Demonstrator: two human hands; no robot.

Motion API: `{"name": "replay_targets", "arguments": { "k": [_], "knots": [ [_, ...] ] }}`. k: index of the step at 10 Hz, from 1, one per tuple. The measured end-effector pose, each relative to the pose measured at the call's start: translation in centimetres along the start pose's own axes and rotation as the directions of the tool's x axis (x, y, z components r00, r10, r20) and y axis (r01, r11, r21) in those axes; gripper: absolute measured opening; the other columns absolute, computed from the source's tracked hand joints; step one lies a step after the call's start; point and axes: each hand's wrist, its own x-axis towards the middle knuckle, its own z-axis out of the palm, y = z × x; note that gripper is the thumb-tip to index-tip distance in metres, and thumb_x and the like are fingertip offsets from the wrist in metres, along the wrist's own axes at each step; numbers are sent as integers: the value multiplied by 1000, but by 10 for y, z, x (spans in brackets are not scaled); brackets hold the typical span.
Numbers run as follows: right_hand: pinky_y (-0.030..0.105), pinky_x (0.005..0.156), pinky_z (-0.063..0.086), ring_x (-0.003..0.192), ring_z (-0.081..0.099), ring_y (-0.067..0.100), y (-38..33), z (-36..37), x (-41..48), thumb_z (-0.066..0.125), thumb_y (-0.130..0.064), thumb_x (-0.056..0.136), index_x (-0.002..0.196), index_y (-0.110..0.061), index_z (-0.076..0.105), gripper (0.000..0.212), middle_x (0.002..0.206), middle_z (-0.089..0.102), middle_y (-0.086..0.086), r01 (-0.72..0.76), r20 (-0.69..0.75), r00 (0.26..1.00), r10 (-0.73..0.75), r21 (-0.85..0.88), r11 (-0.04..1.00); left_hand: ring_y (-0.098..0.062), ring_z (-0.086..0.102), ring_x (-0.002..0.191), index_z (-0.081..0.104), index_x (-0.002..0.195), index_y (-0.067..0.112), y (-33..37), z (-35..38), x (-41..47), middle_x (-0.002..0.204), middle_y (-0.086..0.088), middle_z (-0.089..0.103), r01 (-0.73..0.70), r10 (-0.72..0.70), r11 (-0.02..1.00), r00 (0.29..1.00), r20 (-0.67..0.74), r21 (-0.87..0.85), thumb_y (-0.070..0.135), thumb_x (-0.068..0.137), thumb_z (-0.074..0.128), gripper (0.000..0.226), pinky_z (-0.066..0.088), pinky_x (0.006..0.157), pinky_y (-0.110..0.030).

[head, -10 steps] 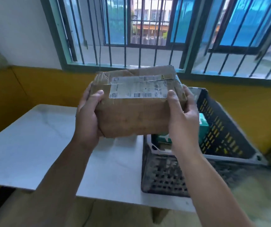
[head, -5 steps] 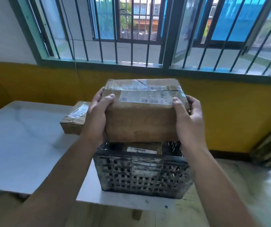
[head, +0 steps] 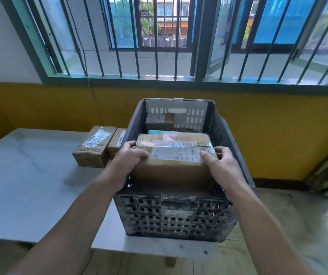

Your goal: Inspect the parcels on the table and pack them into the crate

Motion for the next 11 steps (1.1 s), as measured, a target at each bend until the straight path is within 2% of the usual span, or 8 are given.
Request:
{"name": "replay_targets", "arguments": {
  "k": [1, 2, 4, 5, 6, 8, 10, 11],
  "knots": [
    [40, 93, 45, 116, 54, 22, 5, 3, 8, 61, -56, 92, 143, -22, 46, 63, 139, 56, 3, -27, 65, 997, 37, -141, 990, -23, 67, 105, 36, 147, 19, 0, 1, 10, 117, -9, 64, 60, -63, 983, 998, 14, 176, 14, 95, 64, 60, 58, 81, -36],
    [38, 89, 41, 121, 52, 24, 6, 4, 17, 60, -57, 92, 148, -20, 44, 69, 145, 54, 4, -56, 112, 990, 85, -241, 969, -13, 61, 99, 43, 139, 18, 1, 4, 16, 106, 2, 61, 88, -97, 948, 995, 16, 306, 16, 96, 63, 48, 52, 76, -30],
    [36, 76, 43, 95, 55, 17, 11, 8, 30, 63, -51, 89, 118, -23, 52, 42, 104, 58, -4, -81, 138, 982, 131, -319, 944, -17, 61, 107, 53, 127, 14, -1, 9, 27, 118, -3, 63, 87, -104, 887, 994, 13, 453, 7, 95, 61, 34, 47, 73, -26],
    [33, 67, 41, 83, 52, 7, 13, 8, 36, 65, -43, 89, 111, -25, 47, 34, 91, 53, -10, -70, 132, 983, 126, -364, 929, -8, 57, 94, 48, 124, 19, 1, 10, 31, 106, 5, 58, 64, -89, 872, 996, 29, 485, 6, 94, 60, 35, 41, 63, -20],
    [36, 75, 47, 85, 55, 7, 18, 8, 38, 69, -40, 87, 112, -26, 46, 37, 93, 56, -9, -78, 120, 985, 128, -353, 932, -11, 56, 98, 45, 132, 19, -2, 12, 35, 120, 0, 58, 58, -83, 876, 996, 31, 478, 7, 94, 59, 42, 42, 63, -20],
    [37, 79, 45, 99, 57, 15, 19, 10, 37, 68, -42, 87, 142, -24, 43, 63, 109, 56, -6, -77, 124, 985, 120, -307, 949, 7, 47, 76, 27, 157, 22, -13, 14, 39, 137, 1, 55, -43, 46, 905, 999, 3, 423, 19, 97, 59, 67, 38, 57, -14],
    [40, 89, 49, 107, 58, 17, 21, 10, 36, 67, -41, 87, 150, -22, 36, 72, 116, 57, -5, -71, 122, 987, 109, -283, 957, 5, 55, 82, 37, 150, 26, -16, 12, 39, 97, 21, 56, -60, 49, 940, 998, 41, 337, 24, 99, 62, 57, 45, 53, -11],
    [44, 101, 48, 122, 55, 21, 19, 8, 34, 64, -42, 91, 153, -23, 36, 71, 141, 56, 1, -45, 46, 997, 58, -241, 969, 4, 56, 85, 35, 152, 26, -13, 13, 35, 107, 16, 58, -57, 49, 957, 998, 38, 283, 26, 99, 62, 59, 45, 60, -15]
  ]
}}
